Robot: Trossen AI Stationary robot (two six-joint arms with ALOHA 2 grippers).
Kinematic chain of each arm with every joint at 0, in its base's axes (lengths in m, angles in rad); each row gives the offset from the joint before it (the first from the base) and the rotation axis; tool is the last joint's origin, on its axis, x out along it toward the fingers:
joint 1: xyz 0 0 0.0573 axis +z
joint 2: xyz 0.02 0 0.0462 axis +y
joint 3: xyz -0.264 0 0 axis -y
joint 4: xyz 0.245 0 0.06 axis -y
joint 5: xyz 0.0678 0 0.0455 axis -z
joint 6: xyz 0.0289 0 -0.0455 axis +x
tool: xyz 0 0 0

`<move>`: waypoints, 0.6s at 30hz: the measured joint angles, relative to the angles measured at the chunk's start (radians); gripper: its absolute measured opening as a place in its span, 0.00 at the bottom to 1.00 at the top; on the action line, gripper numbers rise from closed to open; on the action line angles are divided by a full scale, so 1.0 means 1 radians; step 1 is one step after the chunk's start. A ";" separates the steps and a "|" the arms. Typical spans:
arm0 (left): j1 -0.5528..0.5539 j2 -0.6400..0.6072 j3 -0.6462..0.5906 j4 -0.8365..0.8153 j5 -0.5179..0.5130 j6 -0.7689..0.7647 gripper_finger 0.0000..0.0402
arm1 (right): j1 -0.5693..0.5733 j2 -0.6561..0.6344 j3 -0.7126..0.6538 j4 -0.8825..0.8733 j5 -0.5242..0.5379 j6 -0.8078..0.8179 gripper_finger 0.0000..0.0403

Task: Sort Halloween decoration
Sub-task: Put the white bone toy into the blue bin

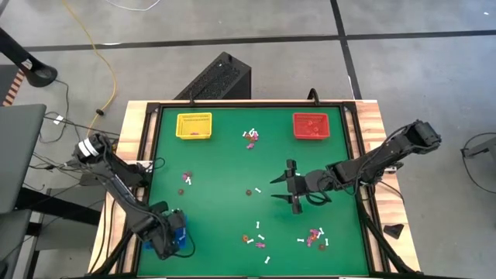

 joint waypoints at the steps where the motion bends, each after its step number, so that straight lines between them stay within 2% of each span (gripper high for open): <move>1: 0.008 -0.001 0.000 0.000 0.007 0.020 0.19 | 0.000 0.000 0.000 0.000 0.000 0.004 0.60; 6: 0.067 -0.050 0.000 -0.002 0.131 0.152 0.25 | 0.005 0.000 0.001 -0.026 -0.004 0.086 0.60; 9: 0.098 -0.111 0.000 0.001 0.069 0.234 0.26 | 0.027 0.000 0.025 -0.102 -0.051 0.190 0.60; 11: 0.113 -0.160 0.000 0.010 -0.060 0.326 0.26 | 0.050 0.000 0.055 -0.173 -0.103 0.251 0.60; 16: 0.114 -0.235 0.001 0.162 -0.621 0.709 0.24 | 0.149 0.000 0.146 -0.393 -0.137 0.330 0.60; 18: 0.123 -0.235 0.001 0.280 -0.757 0.906 0.24 | 0.187 0.000 0.186 -0.476 -0.139 0.377 0.60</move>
